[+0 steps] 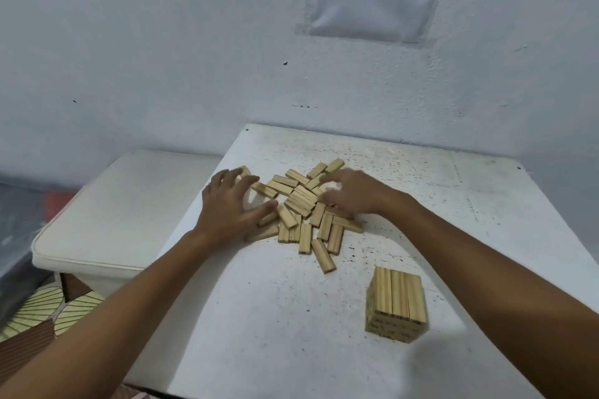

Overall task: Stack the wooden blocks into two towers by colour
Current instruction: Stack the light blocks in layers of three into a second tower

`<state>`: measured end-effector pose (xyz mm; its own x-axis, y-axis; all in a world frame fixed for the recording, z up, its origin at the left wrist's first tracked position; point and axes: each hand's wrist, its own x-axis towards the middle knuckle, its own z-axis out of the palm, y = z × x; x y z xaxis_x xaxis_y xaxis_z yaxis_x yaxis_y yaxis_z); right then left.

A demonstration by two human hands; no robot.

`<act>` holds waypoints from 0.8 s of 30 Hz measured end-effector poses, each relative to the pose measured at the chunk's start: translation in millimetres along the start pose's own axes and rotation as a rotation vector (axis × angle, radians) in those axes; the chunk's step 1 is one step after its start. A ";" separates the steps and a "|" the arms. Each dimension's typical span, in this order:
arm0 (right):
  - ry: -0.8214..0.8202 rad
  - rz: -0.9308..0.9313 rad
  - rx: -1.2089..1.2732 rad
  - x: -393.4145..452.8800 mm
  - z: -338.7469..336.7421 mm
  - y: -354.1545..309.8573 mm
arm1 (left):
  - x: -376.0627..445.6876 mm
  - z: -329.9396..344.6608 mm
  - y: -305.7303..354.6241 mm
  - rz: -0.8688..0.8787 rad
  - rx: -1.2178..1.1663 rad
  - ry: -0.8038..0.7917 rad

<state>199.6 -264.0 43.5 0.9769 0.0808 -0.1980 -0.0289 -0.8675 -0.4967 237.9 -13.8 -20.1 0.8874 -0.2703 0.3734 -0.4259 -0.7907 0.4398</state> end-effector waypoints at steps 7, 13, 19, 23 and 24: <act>0.056 0.039 0.069 7.5 -3.4 15.8 | 9.2 4.9 0.5 0.031 0.104 -0.316; -0.067 -0.078 0.133 -13.5 15.1 8.8 | -10.4 0.9 -5.5 0.065 -0.088 -0.216; 0.136 -0.106 0.305 -35.9 4.5 31.9 | -37.3 0.3 21.7 0.379 -0.210 -0.059; 0.021 -0.123 0.233 -50.8 10.0 39.6 | -57.9 6.1 53.6 0.542 -0.148 -0.096; 0.004 -0.132 0.211 -54.2 12.2 39.1 | -63.3 8.9 61.2 0.569 -0.118 -0.100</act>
<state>142.9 -296.3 24.4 0.9760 0.1840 -0.1162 0.0557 -0.7275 -0.6838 157.2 -50.0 -24.1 0.5233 -0.6895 0.5008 -0.8518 -0.4410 0.2829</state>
